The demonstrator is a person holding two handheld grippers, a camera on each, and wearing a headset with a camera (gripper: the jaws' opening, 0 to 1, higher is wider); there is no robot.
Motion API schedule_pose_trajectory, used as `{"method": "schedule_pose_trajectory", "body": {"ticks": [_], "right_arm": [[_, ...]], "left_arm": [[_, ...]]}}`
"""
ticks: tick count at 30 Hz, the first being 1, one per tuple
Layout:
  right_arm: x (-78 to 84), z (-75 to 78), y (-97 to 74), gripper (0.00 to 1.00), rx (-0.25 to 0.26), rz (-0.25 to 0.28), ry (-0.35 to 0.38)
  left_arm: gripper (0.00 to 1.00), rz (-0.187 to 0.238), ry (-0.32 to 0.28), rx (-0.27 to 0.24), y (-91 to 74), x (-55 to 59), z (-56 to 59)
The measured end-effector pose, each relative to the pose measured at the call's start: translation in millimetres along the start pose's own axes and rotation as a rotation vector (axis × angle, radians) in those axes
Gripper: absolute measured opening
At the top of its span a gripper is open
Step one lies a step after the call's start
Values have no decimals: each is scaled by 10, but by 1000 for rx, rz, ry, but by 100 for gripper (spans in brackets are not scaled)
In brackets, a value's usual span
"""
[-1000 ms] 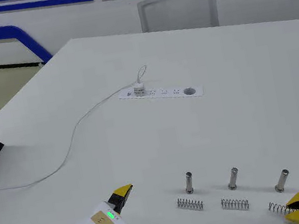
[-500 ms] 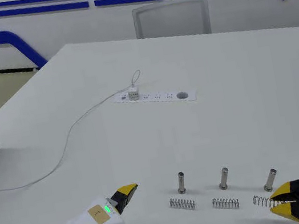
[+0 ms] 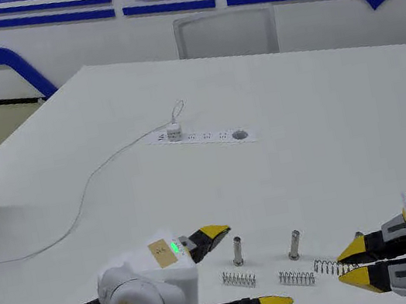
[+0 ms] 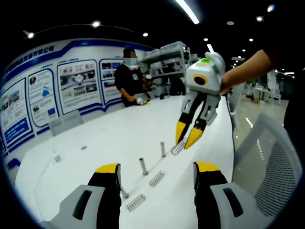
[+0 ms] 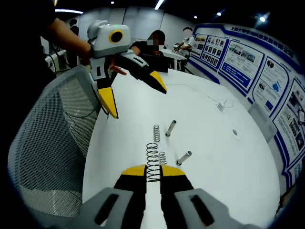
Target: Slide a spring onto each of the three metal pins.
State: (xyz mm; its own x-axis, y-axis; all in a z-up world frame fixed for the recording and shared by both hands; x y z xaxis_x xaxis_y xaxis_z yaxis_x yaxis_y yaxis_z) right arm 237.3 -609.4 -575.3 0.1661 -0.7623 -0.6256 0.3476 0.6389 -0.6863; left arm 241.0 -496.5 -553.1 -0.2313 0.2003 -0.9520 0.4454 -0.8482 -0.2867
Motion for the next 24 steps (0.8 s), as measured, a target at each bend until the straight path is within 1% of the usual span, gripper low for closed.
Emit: {"method": "schedule_pose_trajectory", "body": {"ticks": [2,3,5,9,12,13,15,18,20,22,24], "right_arm": [[-52,-14,-14,10,-9,10,-9],[-73,-20,-18,10,-11,13,-15],[-125,-34,-22,10,-20,19,-29],[-235,-67,-28,10,-36,32,-61],[-302,-86,-27,10,-45,40,-80],[-318,-92,-26,10,-48,41,-86],[-360,-109,-29,10,-54,46,-96],[-402,-140,-27,10,-64,48,-115],[-419,-171,-29,10,-76,43,-128],[-428,-190,-30,10,-81,41,-136],[-426,-201,-31,10,-84,36,-144]], "left_arm": [[59,-4,4,20,35,-17,50],[60,-4,6,27,49,-24,67],[59,-7,5,56,74,-32,128],[46,-32,27,100,101,-18,216],[48,-53,47,115,124,-2,255],[47,-54,46,122,124,-4,265],[42,-54,48,137,130,-14,292],[35,-54,58,145,143,-30,307],[33,-45,56,158,154,-54,320],[32,-54,58,174,167,-55,339],[32,-74,84,190,187,-35,355]]}}
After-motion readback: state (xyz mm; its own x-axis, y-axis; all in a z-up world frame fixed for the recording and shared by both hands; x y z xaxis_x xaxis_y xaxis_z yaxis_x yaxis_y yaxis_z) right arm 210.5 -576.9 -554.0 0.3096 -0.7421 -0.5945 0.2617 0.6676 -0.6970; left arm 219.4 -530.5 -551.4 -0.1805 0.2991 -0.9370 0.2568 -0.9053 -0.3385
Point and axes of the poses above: the centre of the closed fingertips' face, and the gripper's own axes: y roughly forward along the fingers, z roughly to its right, x roughly out of its underside, the point moved 3 cm from there along -y, roughly backward along the fingers, and after that the axes turned 13 degrees about -y, right-handed, at the moved point
